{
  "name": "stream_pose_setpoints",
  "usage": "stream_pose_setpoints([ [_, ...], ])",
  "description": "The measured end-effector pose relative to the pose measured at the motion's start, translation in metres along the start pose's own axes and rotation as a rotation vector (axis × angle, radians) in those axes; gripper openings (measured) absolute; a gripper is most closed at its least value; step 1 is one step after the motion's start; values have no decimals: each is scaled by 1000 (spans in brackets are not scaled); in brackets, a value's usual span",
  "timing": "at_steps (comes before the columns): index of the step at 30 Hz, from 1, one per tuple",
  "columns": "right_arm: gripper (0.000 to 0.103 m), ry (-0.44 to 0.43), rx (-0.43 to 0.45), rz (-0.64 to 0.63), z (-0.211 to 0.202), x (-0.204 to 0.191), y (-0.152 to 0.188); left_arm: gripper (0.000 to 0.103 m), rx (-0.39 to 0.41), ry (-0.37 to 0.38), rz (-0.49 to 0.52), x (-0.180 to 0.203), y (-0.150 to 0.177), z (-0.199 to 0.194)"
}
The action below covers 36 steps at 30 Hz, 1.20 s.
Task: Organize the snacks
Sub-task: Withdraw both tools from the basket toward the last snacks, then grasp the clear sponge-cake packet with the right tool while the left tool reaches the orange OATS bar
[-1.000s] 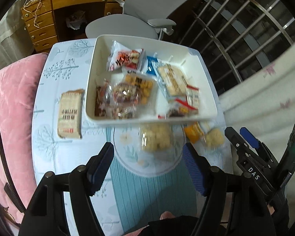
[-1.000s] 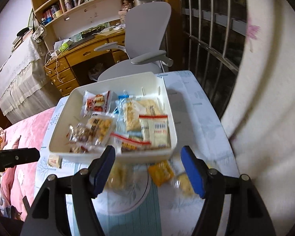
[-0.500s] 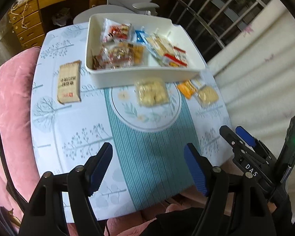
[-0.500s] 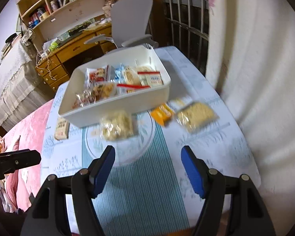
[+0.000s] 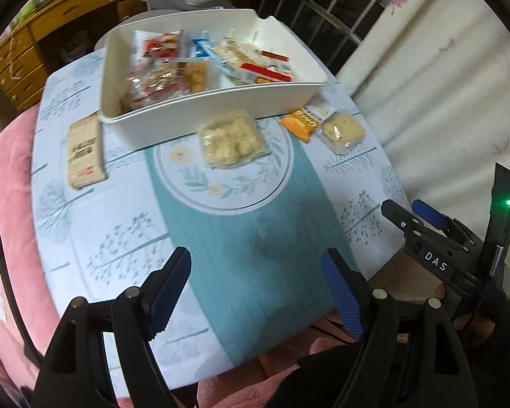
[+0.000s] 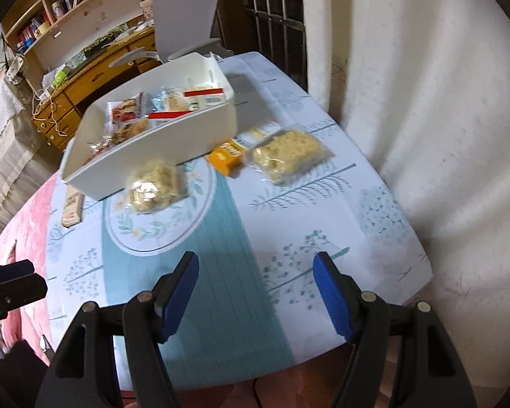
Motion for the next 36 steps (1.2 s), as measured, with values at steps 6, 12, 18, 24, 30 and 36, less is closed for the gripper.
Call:
stream_pose_setpoints([
  [6, 73, 2, -15, -41, 23, 36, -11, 78, -14, -67, -17, 20, -25, 28],
  [12, 73, -48, -15, -94, 51, 68, -36, 78, -55, -172, -33, 38, -48, 61],
  [18, 81, -139, 0, -201, 78, 74, -62, 78, -97, -215, -60, 55, -70, 94],
  [24, 86, -187, 3, -312, 99, 73, -77, 83, -105, -253, -68, 63, -89, 122],
  [30, 89, -231, 22, -408, 116, 66, -90, 83, -69, -259, -14, 70, -108, 150],
  [36, 93, -251, 16, -526, 135, 52, -92, 83, 7, -233, 77, 80, -119, 173],
])
Point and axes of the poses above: each gripper's, at about its wrist camera, not at the fingertips, and z roughly the way its jaws point, x to its right, y to its underside, the point moved 10 cm from there along z, roughly the way its jaws point, and after that the axes turned 11 degrees about -z, right-handed, at the moved point
